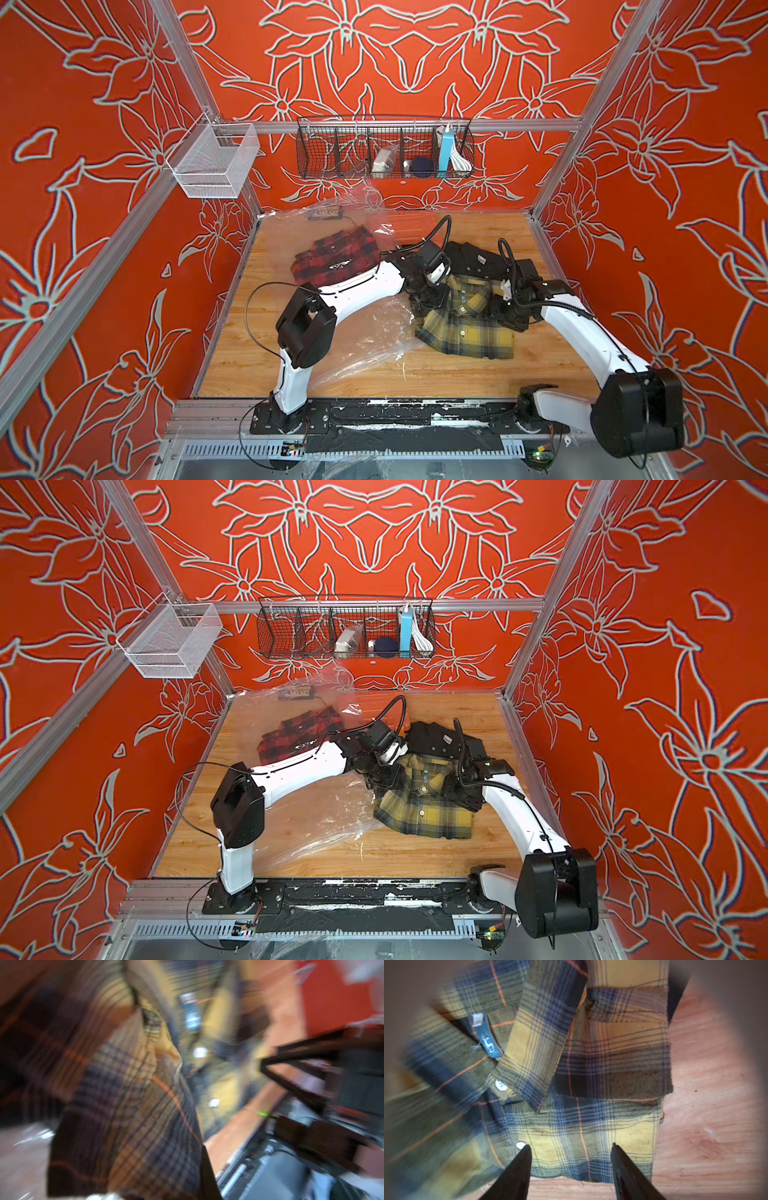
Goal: Place the folded shirt into the vacuum bag
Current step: Adjust the shirt at the center of the board.
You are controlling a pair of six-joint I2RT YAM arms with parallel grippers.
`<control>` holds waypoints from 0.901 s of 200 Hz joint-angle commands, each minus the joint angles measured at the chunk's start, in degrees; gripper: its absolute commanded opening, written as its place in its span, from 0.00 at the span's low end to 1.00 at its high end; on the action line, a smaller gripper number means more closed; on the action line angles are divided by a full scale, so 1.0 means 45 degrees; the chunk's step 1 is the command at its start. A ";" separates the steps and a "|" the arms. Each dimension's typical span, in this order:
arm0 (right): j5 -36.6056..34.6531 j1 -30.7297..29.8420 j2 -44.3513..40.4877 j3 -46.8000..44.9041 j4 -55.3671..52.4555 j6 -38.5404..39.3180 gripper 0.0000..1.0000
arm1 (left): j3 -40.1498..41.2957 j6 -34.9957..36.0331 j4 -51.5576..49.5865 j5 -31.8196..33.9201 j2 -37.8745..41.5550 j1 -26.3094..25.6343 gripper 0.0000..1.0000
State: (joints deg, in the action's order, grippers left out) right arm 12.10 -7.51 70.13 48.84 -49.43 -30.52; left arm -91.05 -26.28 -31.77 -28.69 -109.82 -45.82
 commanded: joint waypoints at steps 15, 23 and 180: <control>0.0495 0.0204 0.0413 -0.0242 0.0394 0.0228 0.62 | 0.2380 -0.1345 0.3971 -0.2550 -0.0264 0.1767 0.00; 0.0610 0.0204 0.0545 -0.0248 0.0422 0.0273 0.62 | 0.2585 -0.1250 0.3958 -0.2265 -0.0468 0.2150 0.00; 0.0095 0.2736 0.0668 -0.0411 -0.0279 0.0482 0.74 | 0.0603 0.1029 -0.3970 0.5399 0.1033 0.1886 0.45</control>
State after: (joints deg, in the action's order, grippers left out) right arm 12.49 3.16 71.00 47.92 -50.74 -29.02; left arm -83.88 -24.71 -38.20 -18.41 -111.74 -35.59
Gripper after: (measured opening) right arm 0.736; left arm 0.440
